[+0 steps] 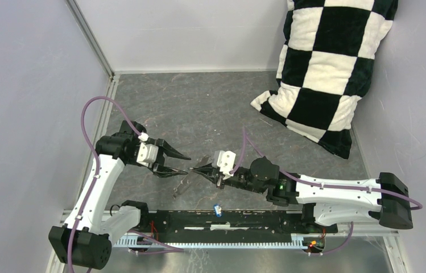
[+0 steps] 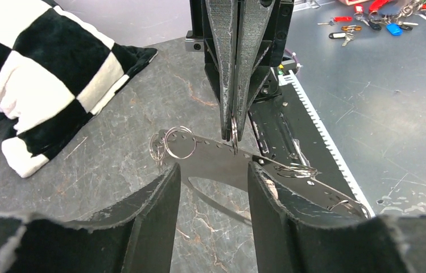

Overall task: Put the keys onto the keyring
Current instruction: Adjust the keyring.

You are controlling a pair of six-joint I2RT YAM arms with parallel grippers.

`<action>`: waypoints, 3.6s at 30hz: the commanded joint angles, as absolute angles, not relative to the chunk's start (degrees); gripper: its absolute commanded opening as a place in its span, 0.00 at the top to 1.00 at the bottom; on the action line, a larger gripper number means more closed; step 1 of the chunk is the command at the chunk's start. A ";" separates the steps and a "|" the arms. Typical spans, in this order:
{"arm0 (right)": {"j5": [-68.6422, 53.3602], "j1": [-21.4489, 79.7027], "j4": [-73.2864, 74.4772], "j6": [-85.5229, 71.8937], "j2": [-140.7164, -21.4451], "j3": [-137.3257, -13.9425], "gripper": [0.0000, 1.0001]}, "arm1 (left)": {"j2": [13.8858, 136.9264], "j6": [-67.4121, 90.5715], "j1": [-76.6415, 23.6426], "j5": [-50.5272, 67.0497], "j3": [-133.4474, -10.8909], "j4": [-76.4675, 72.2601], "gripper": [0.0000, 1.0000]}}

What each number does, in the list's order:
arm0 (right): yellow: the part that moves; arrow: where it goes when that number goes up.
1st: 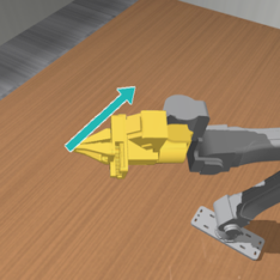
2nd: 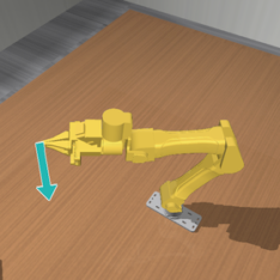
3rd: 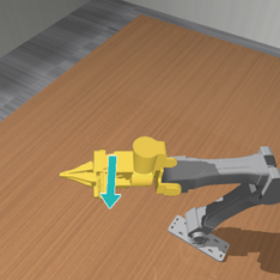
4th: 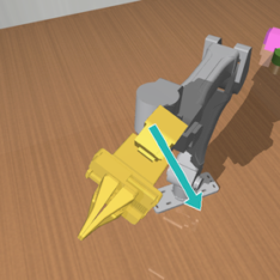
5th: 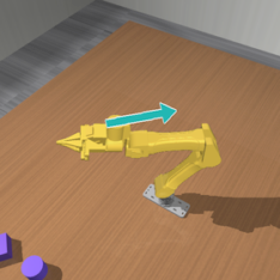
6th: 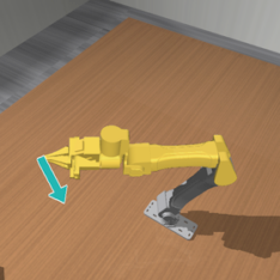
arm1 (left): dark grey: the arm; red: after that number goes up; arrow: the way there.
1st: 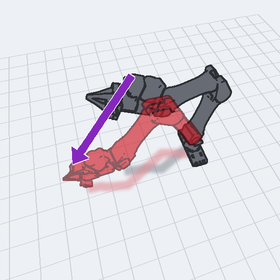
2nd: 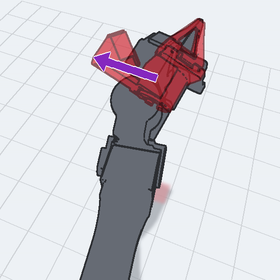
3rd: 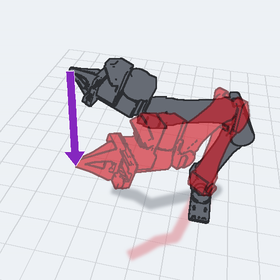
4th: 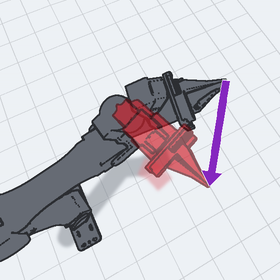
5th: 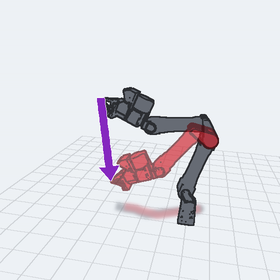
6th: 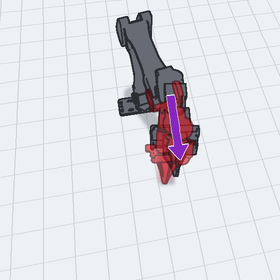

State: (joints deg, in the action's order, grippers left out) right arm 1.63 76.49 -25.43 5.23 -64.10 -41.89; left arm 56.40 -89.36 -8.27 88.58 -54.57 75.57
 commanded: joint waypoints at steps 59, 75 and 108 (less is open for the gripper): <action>3.56 77.78 -34.54 5.14 -66.27 -44.12 0.99 | 55.28 -80.27 -8.88 93.78 -55.11 72.68 0.72; 2.64 77.86 -34.36 4.92 -67.39 -44.73 0.99 | 55.37 -79.90 -8.88 93.82 -55.37 72.69 0.85; 4.24 78.14 -11.98 -3.56 -43.31 -23.03 0.47 | 57.02 -90.97 -11.07 93.96 -54.99 78.44 0.98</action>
State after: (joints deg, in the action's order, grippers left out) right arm 6.42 77.54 -15.18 1.32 -42.78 -29.23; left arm 56.51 -86.06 -10.55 88.36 -54.30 76.49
